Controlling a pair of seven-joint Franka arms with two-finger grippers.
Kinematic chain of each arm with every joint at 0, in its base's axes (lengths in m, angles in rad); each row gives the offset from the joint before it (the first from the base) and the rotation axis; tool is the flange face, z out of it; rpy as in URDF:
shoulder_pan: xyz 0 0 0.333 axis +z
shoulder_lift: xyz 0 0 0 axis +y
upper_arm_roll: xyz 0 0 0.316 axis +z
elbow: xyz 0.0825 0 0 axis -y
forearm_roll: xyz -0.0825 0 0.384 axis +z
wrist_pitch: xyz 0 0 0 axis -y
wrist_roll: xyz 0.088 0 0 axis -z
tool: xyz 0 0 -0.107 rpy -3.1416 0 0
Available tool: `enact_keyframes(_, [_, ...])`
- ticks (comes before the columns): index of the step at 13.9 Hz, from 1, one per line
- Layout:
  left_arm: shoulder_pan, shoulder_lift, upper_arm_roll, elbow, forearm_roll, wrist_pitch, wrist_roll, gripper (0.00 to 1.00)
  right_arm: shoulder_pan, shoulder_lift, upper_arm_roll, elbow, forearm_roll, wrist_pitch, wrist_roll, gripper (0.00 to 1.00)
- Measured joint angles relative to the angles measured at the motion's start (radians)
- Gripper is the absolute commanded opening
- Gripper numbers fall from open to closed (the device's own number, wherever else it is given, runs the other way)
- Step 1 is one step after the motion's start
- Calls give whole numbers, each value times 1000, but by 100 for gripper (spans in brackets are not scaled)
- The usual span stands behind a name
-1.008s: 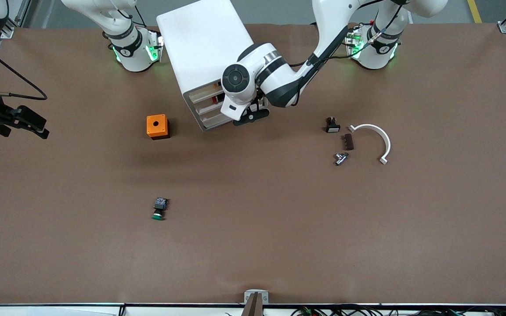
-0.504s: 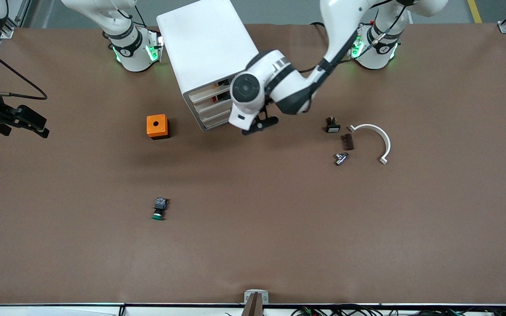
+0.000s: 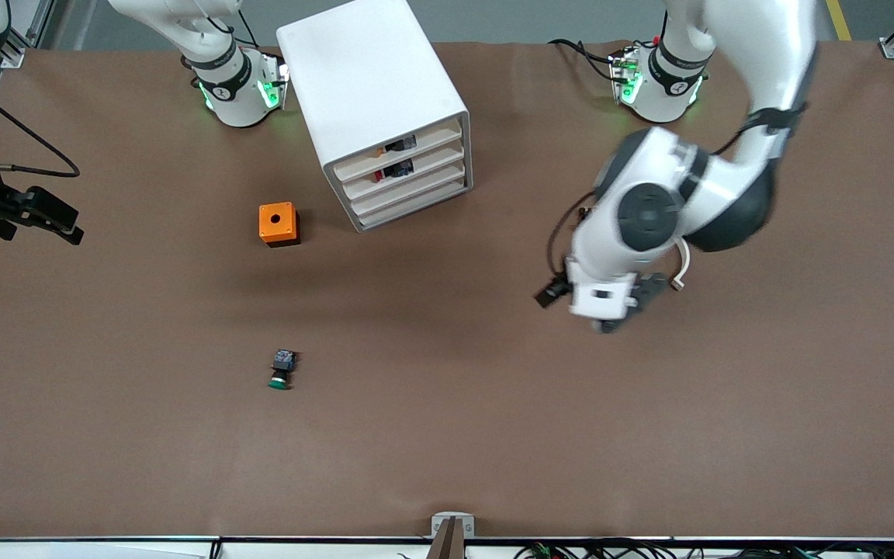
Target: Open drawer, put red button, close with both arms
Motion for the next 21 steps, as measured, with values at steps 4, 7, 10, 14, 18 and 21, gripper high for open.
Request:
enact_keyframes(4, [153,-142,0,4,75,-75,64,99,-3,0,0,0,0,0,0,100])
enact_keyframes(7, [258,-218,1,3,90,-148,285,99,-4,0,1,0,0,0,0,100])
enact_keyframes(10, [362,-279,2,3,91,-231,515,99,-4,0,1,0,0,0,0,100])
enact_keyframes(14, [358,-355,70,-7,90,-292,739,99,-4,0,1,0,0,-1,0,100])
enact_keyframes(18, [318,-440,146,-70,69,-317,1002,99,-4,0,1,0,0,-1,0,100])
enact_keyframes(21, [257,-501,225,-135,33,-317,1081,99,-4,0,1,0,0,-1,0,100])
